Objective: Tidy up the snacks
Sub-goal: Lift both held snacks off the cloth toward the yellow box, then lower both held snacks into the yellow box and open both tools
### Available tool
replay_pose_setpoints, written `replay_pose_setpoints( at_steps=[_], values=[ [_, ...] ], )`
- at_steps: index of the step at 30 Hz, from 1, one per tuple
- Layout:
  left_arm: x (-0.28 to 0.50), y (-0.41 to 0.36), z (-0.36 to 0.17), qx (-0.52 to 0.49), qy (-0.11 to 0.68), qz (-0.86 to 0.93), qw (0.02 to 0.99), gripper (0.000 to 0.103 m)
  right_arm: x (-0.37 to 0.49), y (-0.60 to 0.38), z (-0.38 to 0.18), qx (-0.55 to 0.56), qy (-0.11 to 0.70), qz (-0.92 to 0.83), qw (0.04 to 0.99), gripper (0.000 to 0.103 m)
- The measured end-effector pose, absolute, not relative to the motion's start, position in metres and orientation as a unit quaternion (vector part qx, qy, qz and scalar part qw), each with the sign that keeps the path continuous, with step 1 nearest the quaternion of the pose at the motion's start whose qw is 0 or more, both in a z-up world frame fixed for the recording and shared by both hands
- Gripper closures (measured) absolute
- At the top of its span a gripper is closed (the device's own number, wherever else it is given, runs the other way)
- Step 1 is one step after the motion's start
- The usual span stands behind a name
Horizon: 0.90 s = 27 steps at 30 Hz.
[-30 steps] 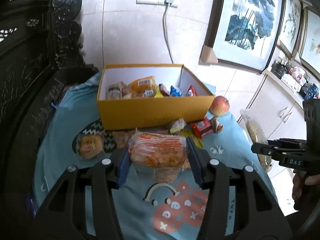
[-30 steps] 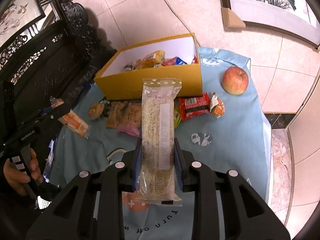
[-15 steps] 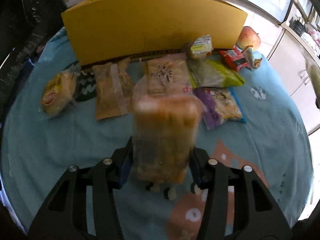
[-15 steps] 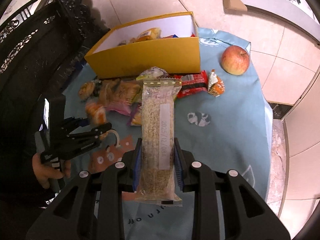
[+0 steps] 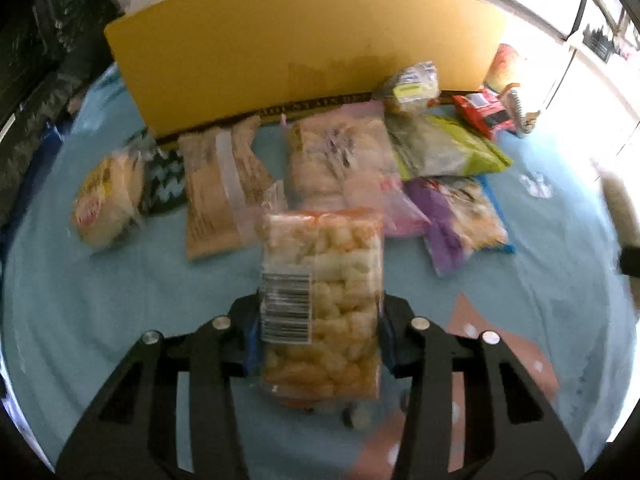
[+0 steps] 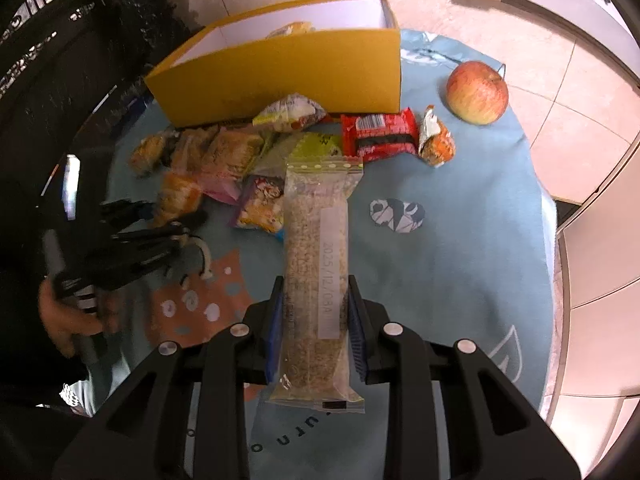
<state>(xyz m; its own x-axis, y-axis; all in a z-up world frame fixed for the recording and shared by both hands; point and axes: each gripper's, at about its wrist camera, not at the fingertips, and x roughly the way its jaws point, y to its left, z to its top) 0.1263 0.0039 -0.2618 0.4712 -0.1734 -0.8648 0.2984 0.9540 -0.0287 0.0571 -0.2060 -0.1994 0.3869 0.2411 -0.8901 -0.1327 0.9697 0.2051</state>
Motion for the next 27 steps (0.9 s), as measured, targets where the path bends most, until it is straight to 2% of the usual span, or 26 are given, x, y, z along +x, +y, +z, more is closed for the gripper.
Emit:
replay_pose_setpoints(
  at_steps=[9,27],
  values=[
    [0.090,0.018,-0.209,0.022,0.461,-0.164,0.872,0.058,0.054,-0.193,-0.202,0.047,0.534,0.130,0.834,0.074],
    [0.122,-0.001,-0.084,0.033,0.401,-0.104,0.910,0.057,0.096,-0.203,-0.070,0.060,0.410,0.144,0.898,0.074]
  ],
)
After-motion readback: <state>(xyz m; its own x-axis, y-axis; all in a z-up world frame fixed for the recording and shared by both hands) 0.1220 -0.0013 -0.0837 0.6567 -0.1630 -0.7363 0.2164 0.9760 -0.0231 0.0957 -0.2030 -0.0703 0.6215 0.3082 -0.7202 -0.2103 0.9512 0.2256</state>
